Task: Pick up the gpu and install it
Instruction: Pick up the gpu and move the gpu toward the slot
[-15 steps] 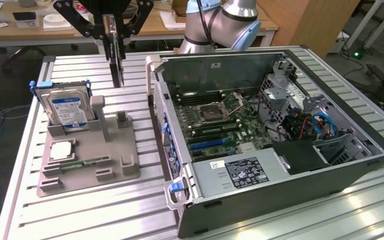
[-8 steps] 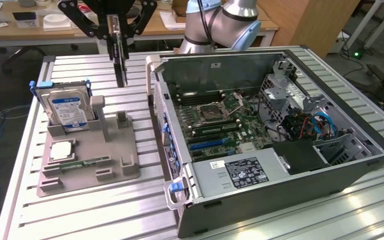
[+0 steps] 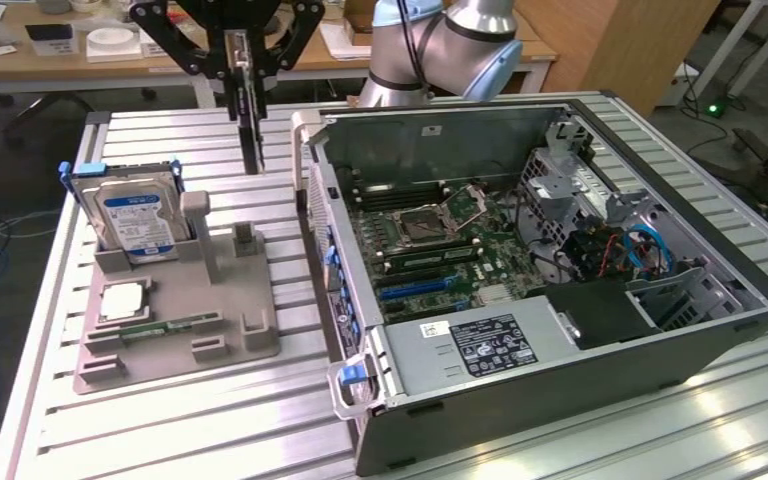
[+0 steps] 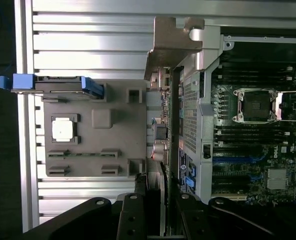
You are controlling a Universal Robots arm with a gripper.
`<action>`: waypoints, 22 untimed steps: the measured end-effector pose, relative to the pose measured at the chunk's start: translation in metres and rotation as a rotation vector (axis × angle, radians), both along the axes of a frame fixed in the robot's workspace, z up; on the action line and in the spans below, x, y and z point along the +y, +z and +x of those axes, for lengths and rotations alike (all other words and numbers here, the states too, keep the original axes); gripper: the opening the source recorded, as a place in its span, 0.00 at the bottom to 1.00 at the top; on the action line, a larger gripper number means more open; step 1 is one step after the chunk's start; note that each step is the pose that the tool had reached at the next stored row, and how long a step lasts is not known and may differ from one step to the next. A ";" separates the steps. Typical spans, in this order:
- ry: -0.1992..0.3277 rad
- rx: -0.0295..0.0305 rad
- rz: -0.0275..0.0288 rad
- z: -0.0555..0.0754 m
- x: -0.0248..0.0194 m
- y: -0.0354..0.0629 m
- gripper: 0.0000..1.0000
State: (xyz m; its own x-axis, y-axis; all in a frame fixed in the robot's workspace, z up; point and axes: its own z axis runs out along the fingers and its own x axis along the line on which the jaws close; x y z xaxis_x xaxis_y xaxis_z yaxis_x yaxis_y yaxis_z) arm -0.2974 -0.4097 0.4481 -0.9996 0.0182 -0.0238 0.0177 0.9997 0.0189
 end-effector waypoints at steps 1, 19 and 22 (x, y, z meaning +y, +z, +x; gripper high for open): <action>0.000 0.0001 -0.0001 0.001 0.0000 0.0000 0.27; 0.000 0.0001 -0.0001 0.025 0.0000 -0.0006 0.27; 0.000 0.0001 -0.0001 0.029 0.0000 -0.0006 0.27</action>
